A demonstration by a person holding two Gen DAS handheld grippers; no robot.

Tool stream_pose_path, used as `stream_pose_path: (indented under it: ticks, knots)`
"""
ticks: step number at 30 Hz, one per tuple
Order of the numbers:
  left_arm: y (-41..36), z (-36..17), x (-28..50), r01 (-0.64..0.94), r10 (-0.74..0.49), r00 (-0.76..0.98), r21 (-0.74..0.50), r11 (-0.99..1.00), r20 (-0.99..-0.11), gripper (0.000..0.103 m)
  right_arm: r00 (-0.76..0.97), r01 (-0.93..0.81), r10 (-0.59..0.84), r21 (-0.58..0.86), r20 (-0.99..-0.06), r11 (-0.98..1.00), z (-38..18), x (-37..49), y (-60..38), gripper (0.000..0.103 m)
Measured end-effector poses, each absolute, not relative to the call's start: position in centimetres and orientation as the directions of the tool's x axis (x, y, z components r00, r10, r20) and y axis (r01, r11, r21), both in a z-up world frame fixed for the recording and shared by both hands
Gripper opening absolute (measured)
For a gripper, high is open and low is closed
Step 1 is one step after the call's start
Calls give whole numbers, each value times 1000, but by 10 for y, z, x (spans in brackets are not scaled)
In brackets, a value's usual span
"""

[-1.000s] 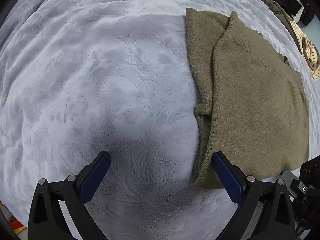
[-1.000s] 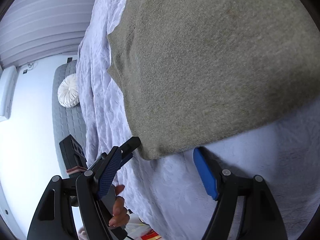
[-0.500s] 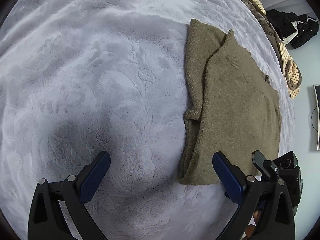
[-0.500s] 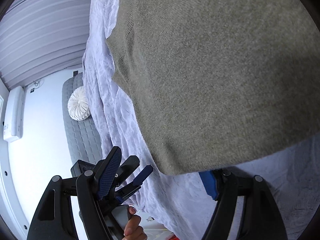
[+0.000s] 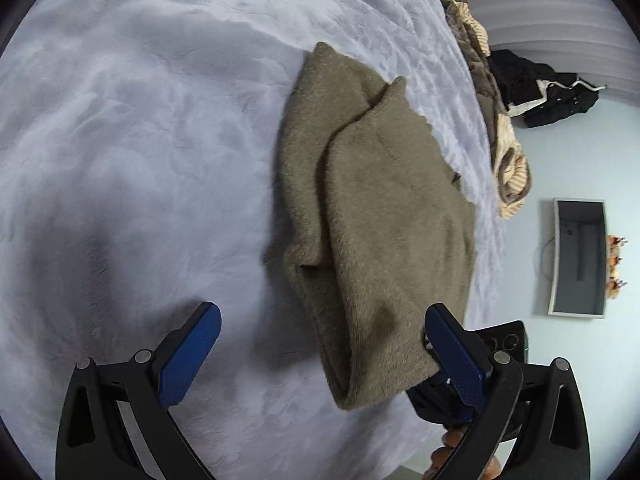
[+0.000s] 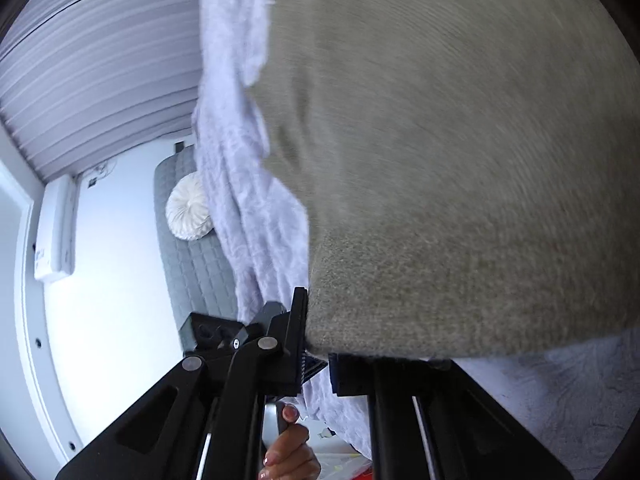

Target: Fold small clothes

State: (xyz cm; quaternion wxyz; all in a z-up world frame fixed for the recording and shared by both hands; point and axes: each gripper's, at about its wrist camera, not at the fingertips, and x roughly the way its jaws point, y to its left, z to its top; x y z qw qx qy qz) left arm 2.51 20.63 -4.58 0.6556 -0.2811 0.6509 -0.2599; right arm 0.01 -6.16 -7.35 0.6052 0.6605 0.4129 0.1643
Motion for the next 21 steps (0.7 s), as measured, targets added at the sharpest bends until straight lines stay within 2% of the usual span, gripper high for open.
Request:
stream_pose_path:
  ticks: [4,7,12,14,15,18,20,21]
  knots:
    - [182,-59,50,-25,-754,-42,-754,656,-655,102,598,290,752,949,-278,119,-54,4,-66,9]
    - [153,-62,62,21,-755,-89,-759,651,-650,102,586,273,758,950,-287,150,-49,5,-64,9]
    - [107,-47,64,195,-612,-62,-610,768,-789,102,514,301,793,934,-327,189,-60,2,-53,9]
    - [98,-47,61,241,-538,-38,-530,813,-842,99,441,329,813,911,-380,247,-67,-5,-53,10]
    - [94,-49,59,257,-503,-27,-492,832,-864,92,397,340,818,894,-416,291,-68,-9,-52,13]
    - [88,-53,51,311,-416,2,-395,864,-909,91,252,334,778,807,-575,487,-63,-23,-53,14]
    - [82,-53,47,341,-373,26,-342,875,-928,91,216,325,747,768,-628,552,-57,-33,-63,22]
    - [80,-53,45,353,-354,38,-319,880,-935,91,219,328,734,757,-643,565,-53,-38,-70,40]
